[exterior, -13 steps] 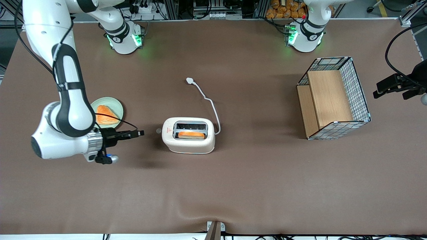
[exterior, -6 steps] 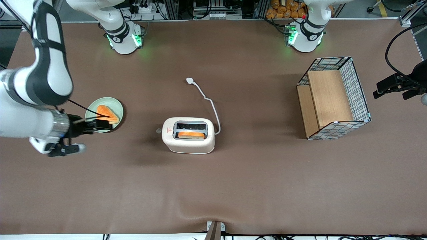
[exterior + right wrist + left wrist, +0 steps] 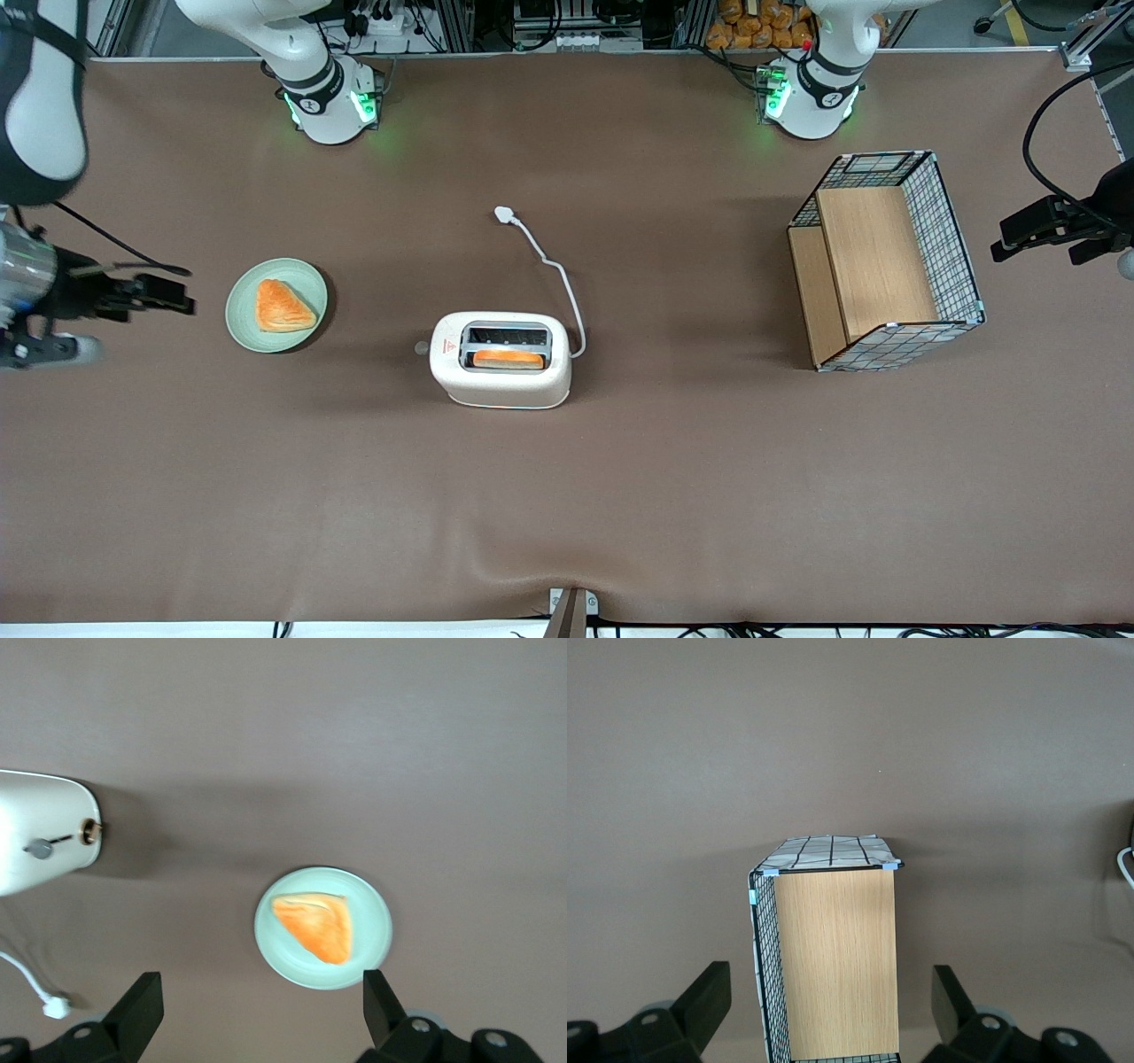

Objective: Press toaster button with right arm

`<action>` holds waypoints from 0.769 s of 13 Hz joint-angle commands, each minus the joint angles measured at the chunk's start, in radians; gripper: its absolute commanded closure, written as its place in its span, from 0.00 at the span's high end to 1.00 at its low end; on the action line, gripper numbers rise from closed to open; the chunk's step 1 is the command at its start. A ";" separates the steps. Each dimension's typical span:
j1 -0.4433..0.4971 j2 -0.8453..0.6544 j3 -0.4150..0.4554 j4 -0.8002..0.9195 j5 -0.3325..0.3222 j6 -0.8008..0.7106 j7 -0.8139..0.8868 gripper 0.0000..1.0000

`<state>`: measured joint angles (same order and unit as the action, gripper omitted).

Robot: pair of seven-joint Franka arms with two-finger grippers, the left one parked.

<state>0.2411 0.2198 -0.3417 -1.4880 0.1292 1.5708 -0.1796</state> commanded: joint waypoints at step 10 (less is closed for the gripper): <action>-0.273 -0.256 0.265 -0.207 -0.048 -0.012 0.147 1.00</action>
<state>0.0223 0.0207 -0.1420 -1.6433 0.1067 1.5508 -0.0791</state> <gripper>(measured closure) 0.000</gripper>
